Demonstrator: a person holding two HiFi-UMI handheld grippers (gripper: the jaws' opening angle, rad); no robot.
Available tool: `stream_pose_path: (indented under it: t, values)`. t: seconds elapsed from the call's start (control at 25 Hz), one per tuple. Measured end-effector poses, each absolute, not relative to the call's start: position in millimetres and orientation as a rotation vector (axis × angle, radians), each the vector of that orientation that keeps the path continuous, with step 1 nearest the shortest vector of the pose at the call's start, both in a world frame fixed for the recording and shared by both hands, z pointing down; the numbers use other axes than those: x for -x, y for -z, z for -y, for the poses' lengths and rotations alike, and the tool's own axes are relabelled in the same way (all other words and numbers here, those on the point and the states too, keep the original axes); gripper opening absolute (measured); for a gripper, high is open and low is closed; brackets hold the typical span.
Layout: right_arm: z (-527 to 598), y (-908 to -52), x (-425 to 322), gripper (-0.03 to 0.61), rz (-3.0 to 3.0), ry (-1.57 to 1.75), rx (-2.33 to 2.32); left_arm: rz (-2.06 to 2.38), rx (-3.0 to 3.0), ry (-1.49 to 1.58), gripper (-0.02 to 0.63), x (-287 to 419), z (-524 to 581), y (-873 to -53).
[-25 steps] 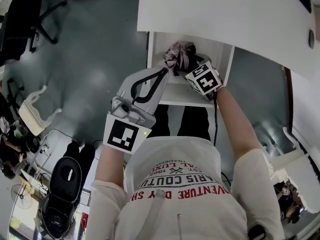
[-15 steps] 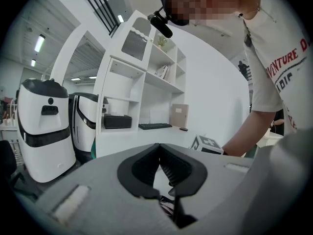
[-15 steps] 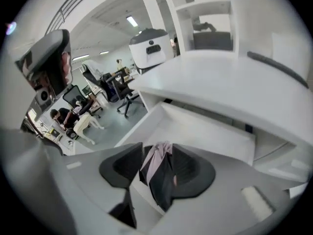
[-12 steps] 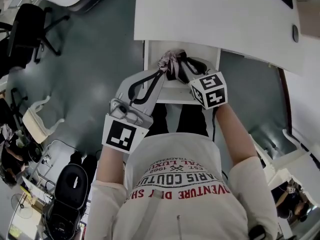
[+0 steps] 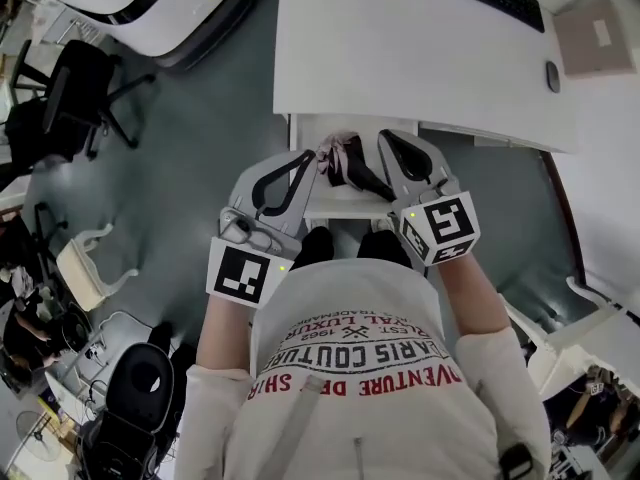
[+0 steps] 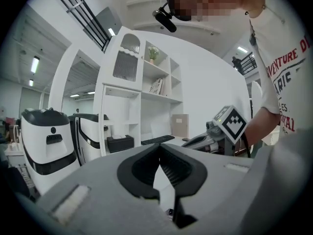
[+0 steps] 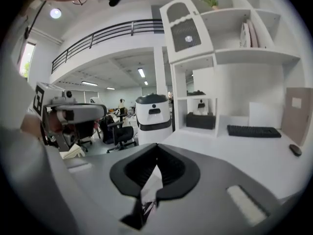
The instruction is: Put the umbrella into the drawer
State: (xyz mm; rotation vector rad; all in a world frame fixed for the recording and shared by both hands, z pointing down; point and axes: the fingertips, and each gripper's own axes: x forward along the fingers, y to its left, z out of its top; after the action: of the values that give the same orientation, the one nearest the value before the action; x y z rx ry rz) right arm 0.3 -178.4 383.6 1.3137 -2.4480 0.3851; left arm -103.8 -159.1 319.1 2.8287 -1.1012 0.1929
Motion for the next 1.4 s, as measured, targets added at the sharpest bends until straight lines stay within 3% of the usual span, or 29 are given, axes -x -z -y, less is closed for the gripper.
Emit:
stream_pose_path:
  t: [0.52, 1.4]
  values:
    - [178, -230, -7, 0.0, 2.696, -0.05, -1.453, 1.209, -2.923, -0.125, 0.006, 101, 176, -234]
    - [175, -203, -14, -0.002, 2.777, -0.008, -1.386, 1.368, -2.839, -0.069, 0.006, 109, 194, -206]
